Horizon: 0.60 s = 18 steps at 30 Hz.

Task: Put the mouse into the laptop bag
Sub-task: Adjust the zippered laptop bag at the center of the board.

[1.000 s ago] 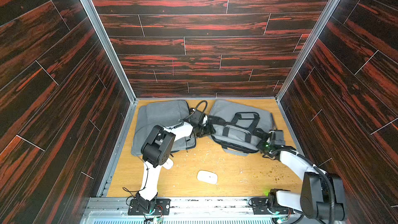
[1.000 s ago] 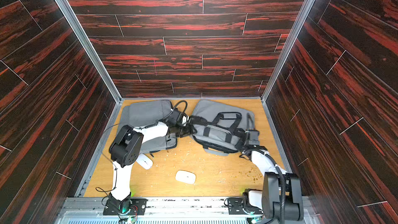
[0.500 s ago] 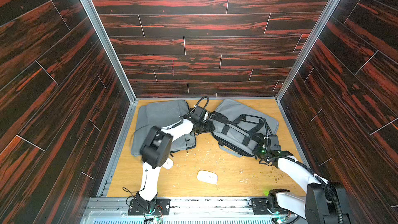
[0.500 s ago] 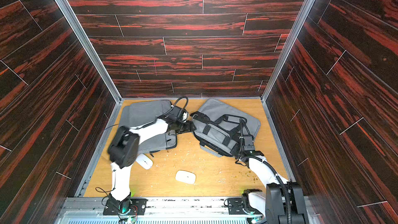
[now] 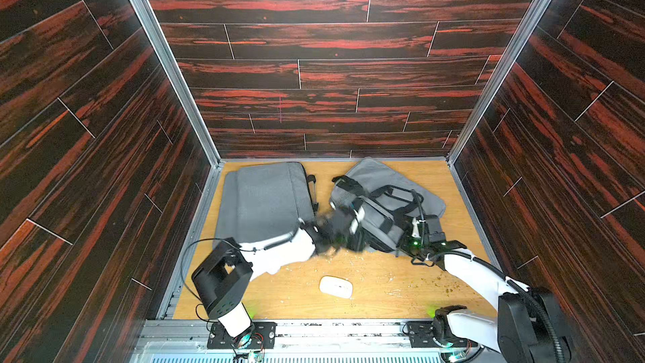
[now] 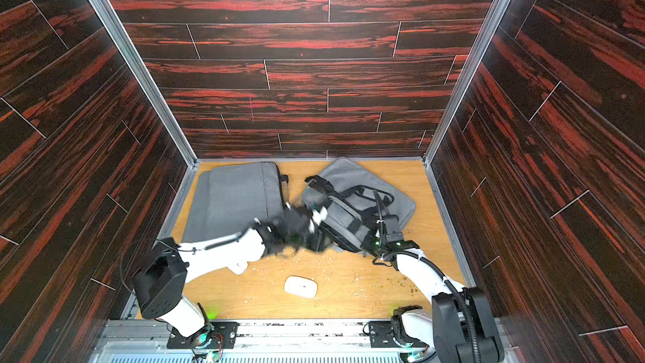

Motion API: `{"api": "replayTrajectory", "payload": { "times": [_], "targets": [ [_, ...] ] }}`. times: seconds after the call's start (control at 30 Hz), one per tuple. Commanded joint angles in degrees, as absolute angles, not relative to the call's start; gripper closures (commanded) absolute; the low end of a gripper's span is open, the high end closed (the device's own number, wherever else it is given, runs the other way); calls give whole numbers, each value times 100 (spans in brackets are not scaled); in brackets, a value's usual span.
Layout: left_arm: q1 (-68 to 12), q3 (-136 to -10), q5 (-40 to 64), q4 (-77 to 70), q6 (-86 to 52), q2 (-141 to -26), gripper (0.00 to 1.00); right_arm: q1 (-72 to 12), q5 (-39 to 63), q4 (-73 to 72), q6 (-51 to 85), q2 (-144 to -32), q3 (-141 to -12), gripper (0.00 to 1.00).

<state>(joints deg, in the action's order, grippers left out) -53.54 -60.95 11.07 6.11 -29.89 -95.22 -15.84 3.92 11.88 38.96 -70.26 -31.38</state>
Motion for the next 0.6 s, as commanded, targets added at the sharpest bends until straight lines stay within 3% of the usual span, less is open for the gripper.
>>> {"api": "replayTrajectory", "payload": {
  "times": [0.0, 0.57],
  "targets": [
    [-5514, -6068, 859, 490, -2776, -9461, 43, -1876, 1088, 967, 3923, -7175, -3399, 100],
    [-6095, -6808, 796, 64, -2563, -10813, 37, -2098, 1536, 975, 4257, -6992, -3524, 100]
  ]
}}
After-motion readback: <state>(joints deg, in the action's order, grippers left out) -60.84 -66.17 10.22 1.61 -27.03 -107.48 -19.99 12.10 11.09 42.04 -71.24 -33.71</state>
